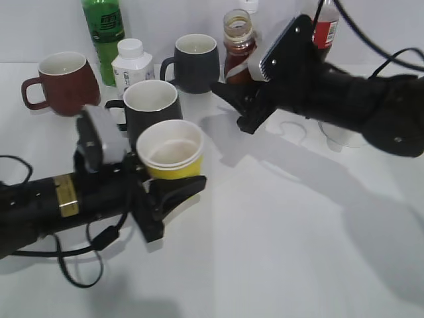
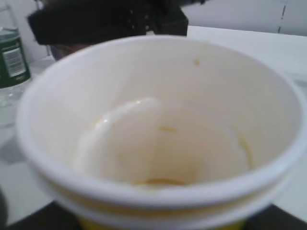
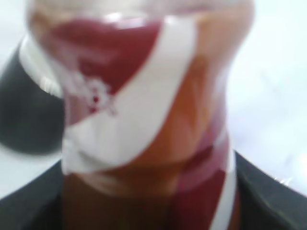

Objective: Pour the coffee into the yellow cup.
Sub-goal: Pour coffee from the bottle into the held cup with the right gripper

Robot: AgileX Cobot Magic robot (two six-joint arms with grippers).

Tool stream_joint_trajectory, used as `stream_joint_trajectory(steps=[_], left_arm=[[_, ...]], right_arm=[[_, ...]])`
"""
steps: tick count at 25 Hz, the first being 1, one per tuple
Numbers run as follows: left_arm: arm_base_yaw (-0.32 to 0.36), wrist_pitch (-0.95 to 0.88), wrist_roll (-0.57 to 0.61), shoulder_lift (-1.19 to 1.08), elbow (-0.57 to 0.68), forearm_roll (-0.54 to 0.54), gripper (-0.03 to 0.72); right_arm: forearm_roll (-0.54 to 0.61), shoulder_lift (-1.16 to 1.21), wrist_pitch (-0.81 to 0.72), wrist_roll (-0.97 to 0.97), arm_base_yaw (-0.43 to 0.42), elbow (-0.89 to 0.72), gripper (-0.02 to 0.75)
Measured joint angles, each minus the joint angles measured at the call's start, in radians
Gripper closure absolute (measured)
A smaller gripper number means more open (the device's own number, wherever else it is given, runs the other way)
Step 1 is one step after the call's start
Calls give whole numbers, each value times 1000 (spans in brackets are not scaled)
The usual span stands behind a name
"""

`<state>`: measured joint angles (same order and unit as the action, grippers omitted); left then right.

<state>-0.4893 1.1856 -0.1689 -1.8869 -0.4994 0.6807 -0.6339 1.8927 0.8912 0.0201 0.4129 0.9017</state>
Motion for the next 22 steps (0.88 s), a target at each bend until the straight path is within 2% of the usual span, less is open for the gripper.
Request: stream_joint_trajectory(steps=[8,14,22], left_arm=[[-84,-111,-24,-1,-74,11,291],[-93,-131,-24,-1,-85,9,291],[-111,-239,-33,-1,-140,18,295]], right_arm=[[-95,-70,-99,272,0,0,235],[-166,-70,-130,436,0,0,235],[-174,-70,-145,660,0,0,235]])
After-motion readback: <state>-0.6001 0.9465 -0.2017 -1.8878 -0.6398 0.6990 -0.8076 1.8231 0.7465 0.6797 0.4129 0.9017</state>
